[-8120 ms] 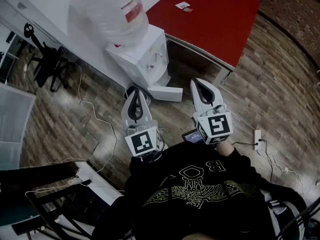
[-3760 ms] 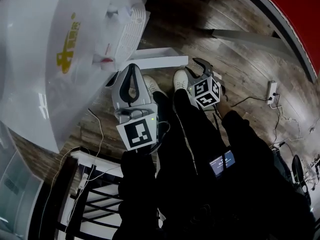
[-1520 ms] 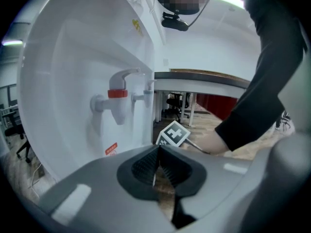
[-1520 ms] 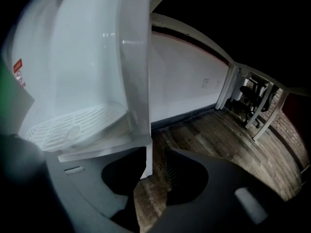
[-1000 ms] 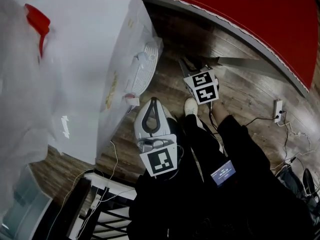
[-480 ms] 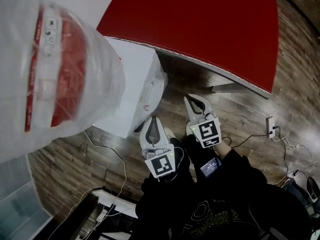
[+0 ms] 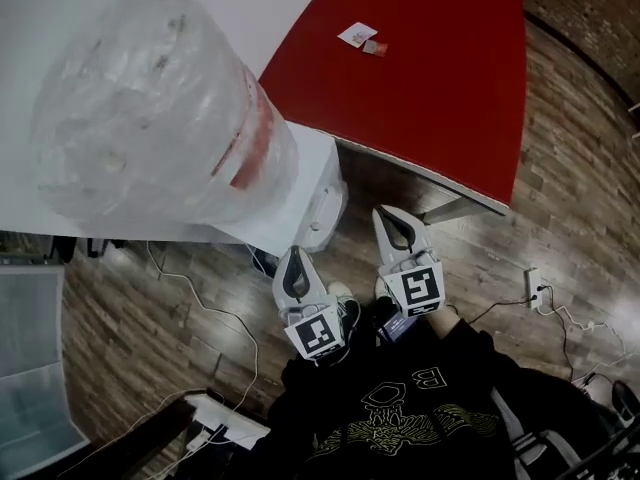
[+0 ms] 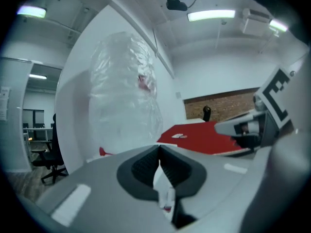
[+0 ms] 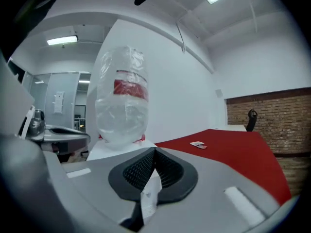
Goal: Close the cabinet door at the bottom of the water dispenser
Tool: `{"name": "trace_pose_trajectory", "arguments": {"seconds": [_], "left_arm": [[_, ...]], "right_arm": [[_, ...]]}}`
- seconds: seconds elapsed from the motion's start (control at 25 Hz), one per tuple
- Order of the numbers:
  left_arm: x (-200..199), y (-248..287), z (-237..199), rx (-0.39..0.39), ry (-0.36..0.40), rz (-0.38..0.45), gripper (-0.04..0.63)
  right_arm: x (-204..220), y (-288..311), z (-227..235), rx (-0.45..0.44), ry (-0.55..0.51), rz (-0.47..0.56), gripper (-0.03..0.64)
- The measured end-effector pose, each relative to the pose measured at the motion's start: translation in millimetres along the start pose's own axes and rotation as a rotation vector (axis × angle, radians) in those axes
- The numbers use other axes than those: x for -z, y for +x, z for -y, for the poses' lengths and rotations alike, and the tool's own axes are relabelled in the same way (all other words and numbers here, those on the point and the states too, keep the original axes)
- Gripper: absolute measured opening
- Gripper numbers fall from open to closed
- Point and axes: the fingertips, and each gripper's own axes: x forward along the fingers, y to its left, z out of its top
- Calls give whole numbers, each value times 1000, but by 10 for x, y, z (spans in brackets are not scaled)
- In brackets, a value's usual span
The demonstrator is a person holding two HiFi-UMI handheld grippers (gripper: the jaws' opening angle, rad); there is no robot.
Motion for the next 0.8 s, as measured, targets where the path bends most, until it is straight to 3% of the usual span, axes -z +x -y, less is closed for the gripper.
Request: {"name": "trace_pose_trajectory", "arguments": {"seconds": [0.24, 0.44, 0.8], "left_arm": [[-716, -9, -232, -19, -20, 128, 8], [-920, -24, -283, -17, -3, 150, 8], [-1112, -17, -187, 20, 23, 196, 8]], "right_arm": [[-645, -72, -239, -43, -42, 111, 0], [-1014, -189, -289, -13, -6, 177, 0], [-1152, -129, -346, -42, -8, 187, -2]]}}
